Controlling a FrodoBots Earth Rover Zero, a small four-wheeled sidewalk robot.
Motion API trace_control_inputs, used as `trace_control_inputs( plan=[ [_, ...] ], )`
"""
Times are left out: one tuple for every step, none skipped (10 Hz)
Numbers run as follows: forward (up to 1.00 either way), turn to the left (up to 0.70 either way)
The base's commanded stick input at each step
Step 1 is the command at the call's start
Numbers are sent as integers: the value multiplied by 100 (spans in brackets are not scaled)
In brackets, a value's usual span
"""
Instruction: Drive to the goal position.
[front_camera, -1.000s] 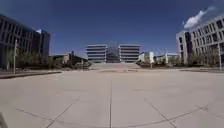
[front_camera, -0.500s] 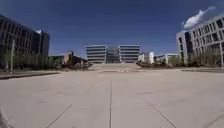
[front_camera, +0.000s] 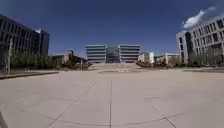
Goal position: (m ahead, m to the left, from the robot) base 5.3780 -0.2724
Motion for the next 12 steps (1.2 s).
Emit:
trace_control_inputs(
  plan=[
    [70,1],
    [70,1],
    [70,1],
    [70,1],
    [70,1],
    [70,1],
    [70,1],
    [70,1],
    [70,1],
    [70,1],
    [70,1],
    [70,1]
  ],
)
